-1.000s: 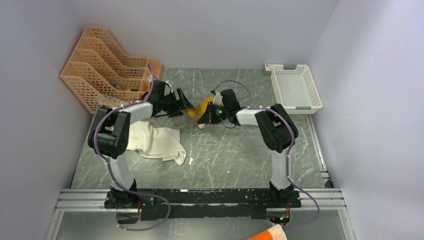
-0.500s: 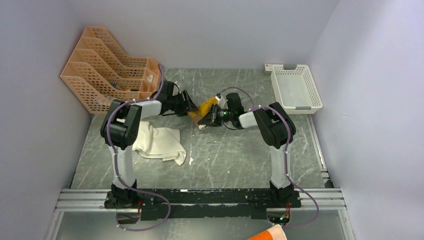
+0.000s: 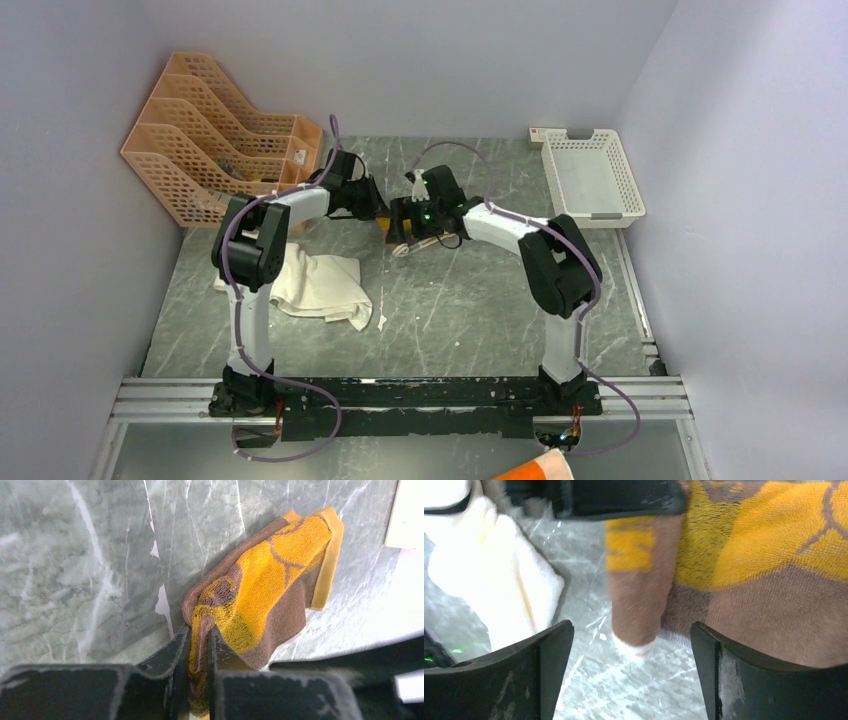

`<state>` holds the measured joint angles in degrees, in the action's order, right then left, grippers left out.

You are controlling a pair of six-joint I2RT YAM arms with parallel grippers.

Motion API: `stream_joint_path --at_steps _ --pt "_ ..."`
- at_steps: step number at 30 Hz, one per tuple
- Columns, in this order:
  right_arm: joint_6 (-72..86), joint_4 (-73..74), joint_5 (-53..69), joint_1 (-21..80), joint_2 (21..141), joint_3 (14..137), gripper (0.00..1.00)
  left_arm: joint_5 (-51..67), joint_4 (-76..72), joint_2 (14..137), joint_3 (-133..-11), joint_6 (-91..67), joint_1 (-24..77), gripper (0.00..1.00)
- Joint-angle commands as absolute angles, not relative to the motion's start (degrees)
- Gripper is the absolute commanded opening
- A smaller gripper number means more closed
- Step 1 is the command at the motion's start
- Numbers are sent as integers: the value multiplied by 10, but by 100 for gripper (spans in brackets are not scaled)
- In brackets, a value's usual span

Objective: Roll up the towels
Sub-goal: Roll the towel at the center of the board.

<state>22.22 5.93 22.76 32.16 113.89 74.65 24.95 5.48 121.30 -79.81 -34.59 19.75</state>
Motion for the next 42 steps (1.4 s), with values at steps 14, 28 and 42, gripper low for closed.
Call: stream_joint_path --at_steps 14,28,42 --pt "80 162 -54 450 1138 842 92 225 166 1247 -876 -263 202 9" --pt "117 143 -51 450 1203 882 32 227 179 1254 -885 -258 202 8" --pt "261 -41 211 345 1140 736 0 179 152 1141 -842 -308 138 96"
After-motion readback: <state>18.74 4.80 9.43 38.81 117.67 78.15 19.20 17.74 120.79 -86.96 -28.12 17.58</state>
